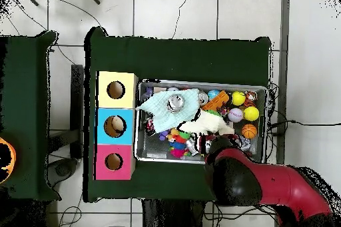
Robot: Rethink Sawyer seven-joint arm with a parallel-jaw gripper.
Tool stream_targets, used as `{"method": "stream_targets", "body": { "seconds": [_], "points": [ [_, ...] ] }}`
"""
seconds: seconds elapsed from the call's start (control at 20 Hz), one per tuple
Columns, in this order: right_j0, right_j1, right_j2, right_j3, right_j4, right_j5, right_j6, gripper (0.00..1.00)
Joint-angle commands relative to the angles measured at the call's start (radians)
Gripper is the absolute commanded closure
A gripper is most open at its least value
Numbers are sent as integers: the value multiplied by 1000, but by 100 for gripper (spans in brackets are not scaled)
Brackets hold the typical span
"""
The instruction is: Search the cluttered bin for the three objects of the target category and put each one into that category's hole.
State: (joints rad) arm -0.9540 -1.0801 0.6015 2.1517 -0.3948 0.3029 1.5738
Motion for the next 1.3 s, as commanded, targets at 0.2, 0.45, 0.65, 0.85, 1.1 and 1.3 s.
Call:
{"method": "stream_targets", "body": {
  "seconds": [0.2,0.45,0.65,0.85,1.1,1.3],
  "points": [
    [-63,120,55,-61,-32,98,-73,100],
    [-136,216,73,-139,-82,133,-167,100],
    [-173,289,85,-224,-131,171,-231,100],
    [-197,354,90,-318,-184,221,-281,100],
    [-211,430,93,-422,-248,266,-314,100],
    [-224,502,111,-498,-290,287,-352,100]
  ]
}}
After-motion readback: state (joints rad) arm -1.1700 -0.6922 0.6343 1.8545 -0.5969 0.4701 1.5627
